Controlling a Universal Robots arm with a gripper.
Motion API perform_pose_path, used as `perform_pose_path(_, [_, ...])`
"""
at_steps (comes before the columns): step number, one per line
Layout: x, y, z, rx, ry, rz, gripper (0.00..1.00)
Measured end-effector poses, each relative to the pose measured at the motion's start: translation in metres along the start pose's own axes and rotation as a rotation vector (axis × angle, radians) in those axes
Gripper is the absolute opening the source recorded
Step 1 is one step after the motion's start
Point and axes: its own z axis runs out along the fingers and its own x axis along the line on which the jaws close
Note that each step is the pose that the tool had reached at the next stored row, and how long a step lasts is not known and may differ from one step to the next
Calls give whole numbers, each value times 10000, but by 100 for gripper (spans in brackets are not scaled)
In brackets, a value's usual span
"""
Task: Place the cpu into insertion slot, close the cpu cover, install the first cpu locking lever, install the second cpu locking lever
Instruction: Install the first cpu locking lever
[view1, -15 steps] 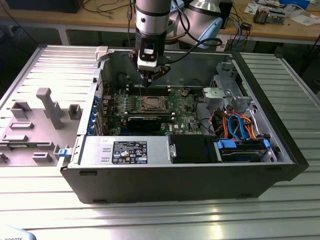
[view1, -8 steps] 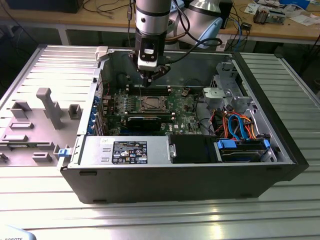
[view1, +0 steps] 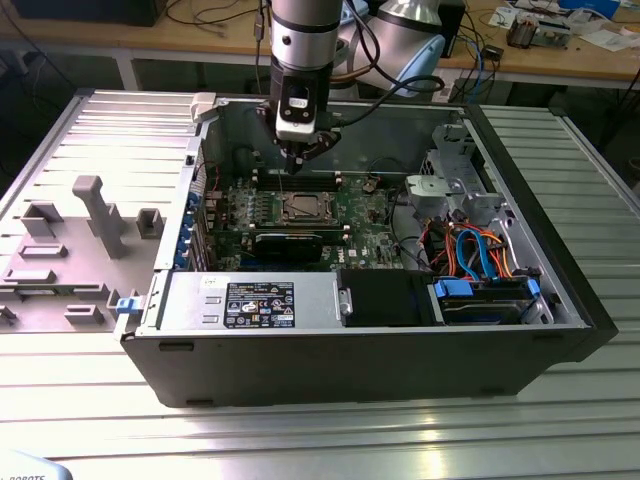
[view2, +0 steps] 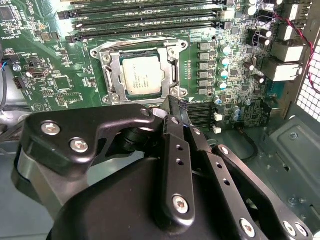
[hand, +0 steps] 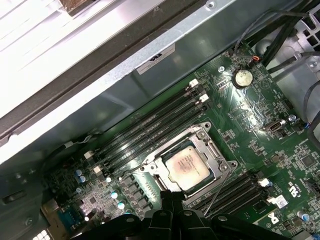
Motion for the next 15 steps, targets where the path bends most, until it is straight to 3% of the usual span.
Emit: perform_pose_path(15, [0, 0, 1, 6, 2, -105, 11])
